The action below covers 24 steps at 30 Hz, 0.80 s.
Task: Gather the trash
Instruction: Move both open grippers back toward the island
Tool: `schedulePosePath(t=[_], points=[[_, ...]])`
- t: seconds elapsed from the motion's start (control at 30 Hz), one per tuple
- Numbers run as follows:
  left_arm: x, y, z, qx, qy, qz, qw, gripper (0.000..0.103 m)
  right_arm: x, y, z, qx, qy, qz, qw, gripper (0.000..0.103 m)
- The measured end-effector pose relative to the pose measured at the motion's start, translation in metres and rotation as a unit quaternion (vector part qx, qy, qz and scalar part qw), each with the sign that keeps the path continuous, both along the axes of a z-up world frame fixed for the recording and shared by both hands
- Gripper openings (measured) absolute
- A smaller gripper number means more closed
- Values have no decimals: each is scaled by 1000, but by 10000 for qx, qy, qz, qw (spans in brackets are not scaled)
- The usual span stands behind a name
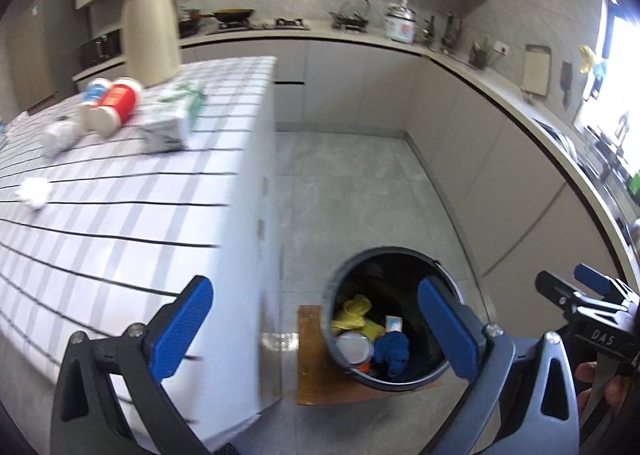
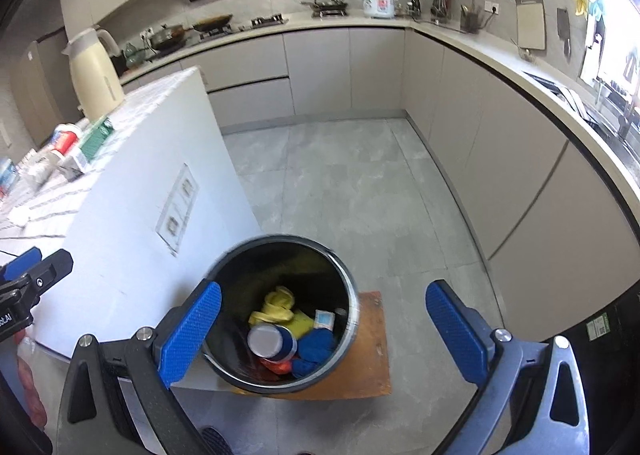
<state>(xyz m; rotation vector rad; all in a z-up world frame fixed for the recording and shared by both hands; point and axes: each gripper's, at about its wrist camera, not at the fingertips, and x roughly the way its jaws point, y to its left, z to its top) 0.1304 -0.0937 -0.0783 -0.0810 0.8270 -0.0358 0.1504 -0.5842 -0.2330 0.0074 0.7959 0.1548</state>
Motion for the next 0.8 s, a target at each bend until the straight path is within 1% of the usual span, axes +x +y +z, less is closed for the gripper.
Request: schedulePosePath(t=[0.1, 0.23, 0.37, 0.53, 0.63, 0.7, 0.8], points=[[-6, 28, 7, -19, -89, 215, 9997, 103, -4, 18, 13, 166, -220, 155, 9995, 103], [-13, 76, 16, 65, -222, 677, 9974, 103, -6, 51, 27, 306, -409, 430, 9978, 103], [-21, 124, 21, 182, -316, 1132, 9929, 103, -7, 90, 39, 239, -643, 685, 9953, 103], [-30, 185, 19, 216, -333, 1583, 9866, 103, -11, 143, 49, 188, -760, 1058, 9913, 103], [-33, 216, 19, 168, -341, 1691, 9849, 100, -15, 178, 56, 208, -725, 1326, 9883, 103], [-32, 234, 19, 135, -340, 1702, 9847, 96, -14, 205, 60, 69, -718, 1338, 9884, 103], [-26, 258, 17, 88, -321, 1677, 9853, 91, -13, 235, 64, 121, -705, 1480, 9864, 103]])
